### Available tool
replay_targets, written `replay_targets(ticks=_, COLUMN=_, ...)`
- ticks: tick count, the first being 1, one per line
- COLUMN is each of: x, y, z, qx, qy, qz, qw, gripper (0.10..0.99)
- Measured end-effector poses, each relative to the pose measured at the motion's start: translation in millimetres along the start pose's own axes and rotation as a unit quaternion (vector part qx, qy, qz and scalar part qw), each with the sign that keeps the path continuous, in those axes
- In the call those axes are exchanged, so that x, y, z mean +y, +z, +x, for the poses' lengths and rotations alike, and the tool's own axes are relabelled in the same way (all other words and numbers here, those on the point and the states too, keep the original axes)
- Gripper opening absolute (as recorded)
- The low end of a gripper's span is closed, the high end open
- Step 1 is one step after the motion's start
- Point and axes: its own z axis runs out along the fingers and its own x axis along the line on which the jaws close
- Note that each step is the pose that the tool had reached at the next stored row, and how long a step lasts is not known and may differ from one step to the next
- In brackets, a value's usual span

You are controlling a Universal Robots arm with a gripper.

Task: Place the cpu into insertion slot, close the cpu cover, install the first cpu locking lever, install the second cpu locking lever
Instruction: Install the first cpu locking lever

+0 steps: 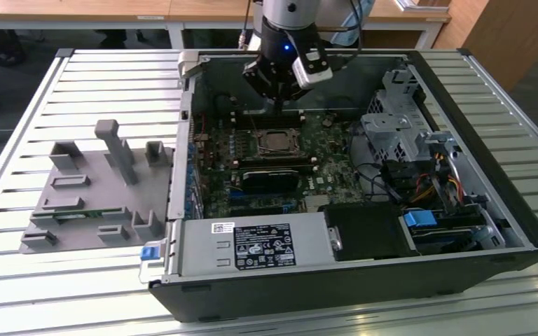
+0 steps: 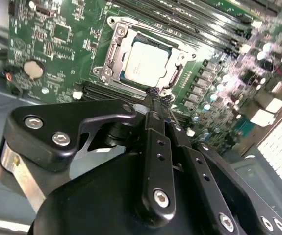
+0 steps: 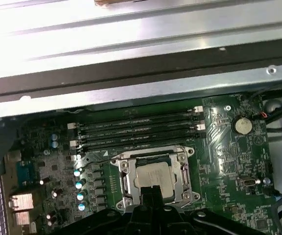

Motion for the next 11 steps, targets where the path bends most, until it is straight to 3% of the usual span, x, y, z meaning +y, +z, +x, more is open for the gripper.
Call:
replay_targets(ticks=3, x=0.0, y=0.4, z=0.0, qx=0.0008, qy=-0.027, qz=0.0005, qw=0.9996, gripper=0.106)
replay_targets(ticks=7, x=0.0, y=1.1, z=0.0, qx=0.0017, qy=-0.062, qz=0.0011, qw=0.9981, gripper=0.106)
replay_targets(ticks=11, x=-0.5, y=1.9, z=5.0, qx=0.0016, qy=-0.073, qz=0.0011, qw=0.9973, gripper=0.106)
